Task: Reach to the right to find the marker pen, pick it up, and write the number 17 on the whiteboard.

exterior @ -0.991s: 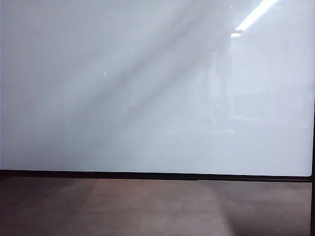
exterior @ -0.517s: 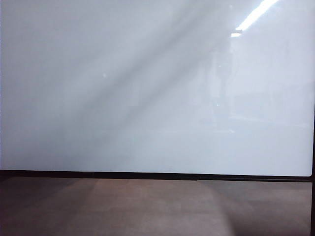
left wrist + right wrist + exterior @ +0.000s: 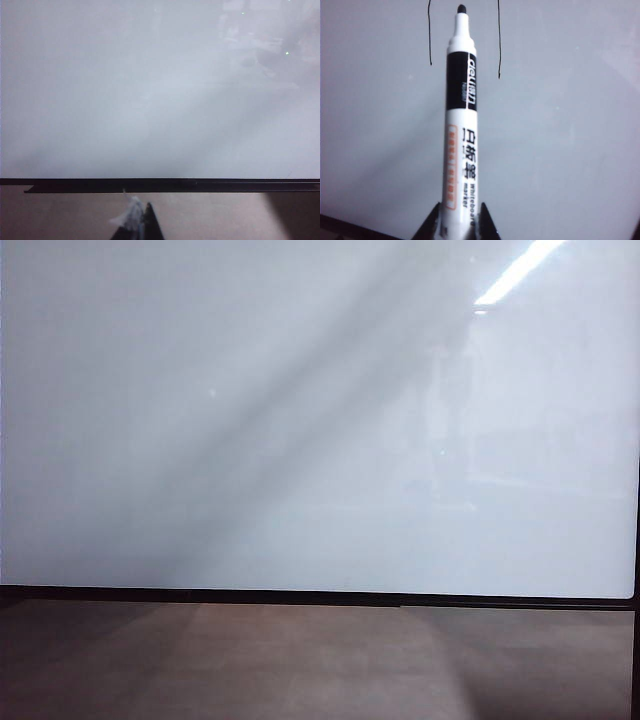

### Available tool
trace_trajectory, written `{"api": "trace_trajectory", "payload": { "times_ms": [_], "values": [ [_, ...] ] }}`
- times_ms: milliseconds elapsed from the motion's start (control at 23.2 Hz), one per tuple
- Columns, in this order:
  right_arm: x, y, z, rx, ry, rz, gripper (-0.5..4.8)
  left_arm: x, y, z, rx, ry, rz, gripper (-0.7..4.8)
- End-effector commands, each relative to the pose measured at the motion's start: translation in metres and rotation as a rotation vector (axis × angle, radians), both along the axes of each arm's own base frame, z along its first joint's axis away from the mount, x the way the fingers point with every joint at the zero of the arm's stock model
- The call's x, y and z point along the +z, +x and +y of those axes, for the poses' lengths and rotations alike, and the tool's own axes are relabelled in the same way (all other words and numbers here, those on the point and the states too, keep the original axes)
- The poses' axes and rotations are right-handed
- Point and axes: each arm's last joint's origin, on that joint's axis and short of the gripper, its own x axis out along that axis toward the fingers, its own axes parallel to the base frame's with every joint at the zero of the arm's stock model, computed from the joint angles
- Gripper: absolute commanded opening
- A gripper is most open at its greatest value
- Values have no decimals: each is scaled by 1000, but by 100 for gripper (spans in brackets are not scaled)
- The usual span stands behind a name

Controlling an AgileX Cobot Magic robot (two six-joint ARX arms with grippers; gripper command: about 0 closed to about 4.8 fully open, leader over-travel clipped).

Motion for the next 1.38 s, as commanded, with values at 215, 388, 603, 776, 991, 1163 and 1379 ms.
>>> {"api": "trace_trajectory", "payload": {
  "times_ms": [215, 388, 603, 776, 991, 1163, 1379],
  "values": [
    [-1, -36, -10, -7, -10, 25, -5, 1, 0, 0, -4, -3, -9, -5],
    [-3, -50, -14, -11, -12, 35, -5, 1, 0, 0, -3, -3, -9, -5],
    [-3, -61, -17, -7, -9, 22, -5, 1, 0, 0, -3, -3, -9, -5],
    [-3, -67, -19, -11, -11, 15, -5, 1, 0, 0, -4, -3, -9, -5],
    [-20, -71, -23, -80, -83, 82, -5, 1, 0, 0, -4, -3, -8, -5],
    [-60, -73, -32, -174, -83, 63, -5, 1, 0, 0, -2, -3, -6, -5],
    [-123, -66, -40, -236, -66, 9, -5, 1, 0, 0, -3, -3, -6, -5]
  ]
}}
